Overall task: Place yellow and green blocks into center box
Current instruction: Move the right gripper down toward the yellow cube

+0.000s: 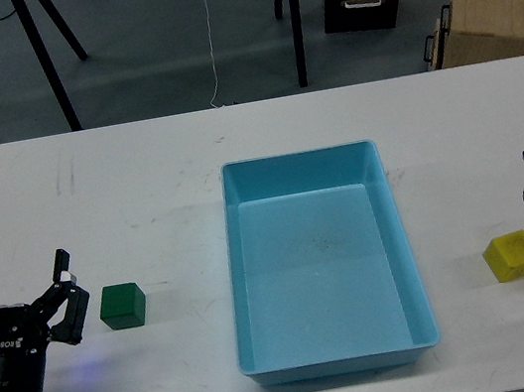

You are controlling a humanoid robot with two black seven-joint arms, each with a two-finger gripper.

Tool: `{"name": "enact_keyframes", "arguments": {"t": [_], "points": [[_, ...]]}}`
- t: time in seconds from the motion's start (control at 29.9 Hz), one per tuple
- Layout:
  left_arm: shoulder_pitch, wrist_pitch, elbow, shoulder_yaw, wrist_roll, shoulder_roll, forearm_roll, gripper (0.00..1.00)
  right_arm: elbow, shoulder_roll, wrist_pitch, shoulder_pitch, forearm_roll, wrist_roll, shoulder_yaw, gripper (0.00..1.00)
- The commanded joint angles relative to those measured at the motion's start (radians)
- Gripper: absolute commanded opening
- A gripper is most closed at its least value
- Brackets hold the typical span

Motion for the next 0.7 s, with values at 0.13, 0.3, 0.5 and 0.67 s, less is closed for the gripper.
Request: {"name": "enact_keyframes", "arguments": {"t": [0.13,0.3,0.5,0.67], "points": [[-0.013,0.0,-0.006,0.014,0.001,0.005,0.003,1.0,0.0,0.003,0.0,-0.002,0.0,0.003,0.025,1.0],[-0.015,0.0,-0.026,0.011,-0.007,0.002,0.003,1.0,0.003,0.001,-0.013,-0.001,0.0,0.001,0.087,1.0],[-0.027,0.0,-0.026,0.014,-0.01,-0.009,0.003,1.0,0.005,-0.191,-0.199,0.138,-0.07,-0.065,0.052,1.0],[-0.075,0.0,-0.023,0.026,-0.01,-0.009,0.004,1.0,0.005,-0.408,-0.328,0.416,-0.21,-0.092,-0.26,1.0]]}}
